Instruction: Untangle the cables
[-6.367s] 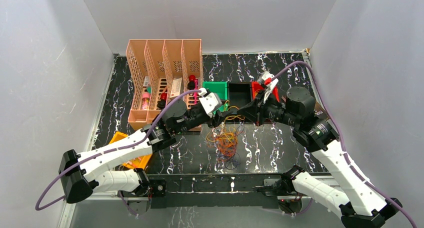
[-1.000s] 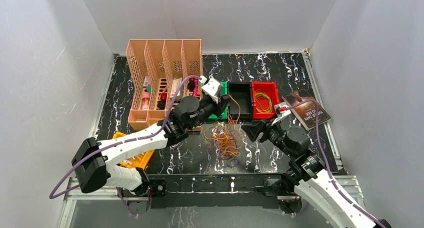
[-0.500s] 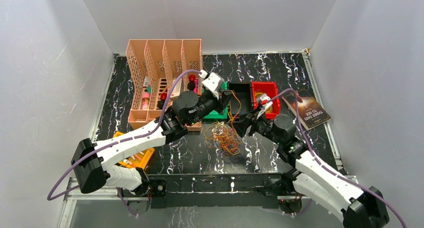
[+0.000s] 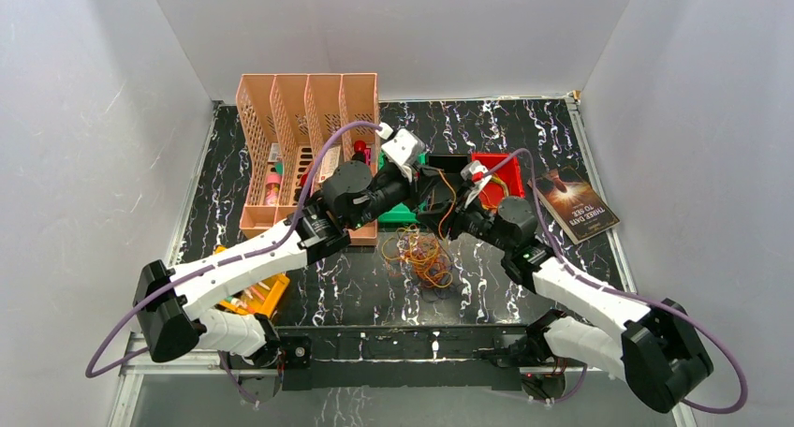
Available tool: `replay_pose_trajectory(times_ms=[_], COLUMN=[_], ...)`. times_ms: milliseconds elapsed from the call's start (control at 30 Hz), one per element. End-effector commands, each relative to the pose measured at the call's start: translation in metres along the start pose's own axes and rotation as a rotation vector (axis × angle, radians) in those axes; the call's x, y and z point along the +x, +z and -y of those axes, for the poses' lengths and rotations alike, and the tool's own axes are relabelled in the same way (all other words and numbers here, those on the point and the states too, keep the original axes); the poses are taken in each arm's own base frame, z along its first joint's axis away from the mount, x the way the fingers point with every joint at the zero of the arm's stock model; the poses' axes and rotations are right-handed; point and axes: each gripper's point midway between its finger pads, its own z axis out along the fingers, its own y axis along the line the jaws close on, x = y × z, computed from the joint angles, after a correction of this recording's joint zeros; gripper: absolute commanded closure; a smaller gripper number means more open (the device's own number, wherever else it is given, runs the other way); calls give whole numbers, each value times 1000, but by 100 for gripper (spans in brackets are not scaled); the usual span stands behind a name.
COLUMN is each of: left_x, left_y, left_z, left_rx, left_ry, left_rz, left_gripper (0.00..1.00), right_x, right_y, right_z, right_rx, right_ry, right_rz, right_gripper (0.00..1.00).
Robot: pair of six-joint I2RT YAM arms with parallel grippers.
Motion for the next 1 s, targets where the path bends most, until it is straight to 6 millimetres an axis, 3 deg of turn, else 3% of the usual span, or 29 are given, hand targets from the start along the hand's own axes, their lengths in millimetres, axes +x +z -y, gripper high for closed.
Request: replay_pose_trajectory(times_ms=[0, 167, 333, 433, 533, 633, 800, 833, 867, 967], left_x=[-76, -112, -146, -165, -184, -197, -214, -216, -224, -230], left_y=[-19, -33, -45, -49, -53, -54, -54, -54, -54, -55], left_z=[11, 12, 8, 4, 2, 0, -3, -3, -6, -8], left_rx=[38, 30, -7, -33, -51, -71, -93, -97, -113, -129], left_ry=[-17, -11, 19, 43, 64, 85, 115, 124, 149, 174], left_rz=[135, 179, 222, 235, 261, 276, 296, 299, 308, 315], left_gripper=[100, 100, 100, 100, 100, 100, 100, 100, 100, 100], right_x=[7, 44, 94, 115, 122, 116, 85, 76, 46, 28], right_y=[7, -3, -26, -39, -47, -49, -52, -53, -57, -65], right_z=[2, 4, 8, 11, 13, 9, 1, 1, -4, -9], right_rx=[-9, 8, 65, 113, 145, 137, 131, 137, 153, 160], right_ry=[53, 149, 280, 344, 370, 370, 322, 298, 239, 193], right_rz=[9, -75, -187, -231, -245, -232, -200, -190, -150, -135], right_gripper=[58, 60, 63, 63, 60, 58, 50, 49, 45, 41])
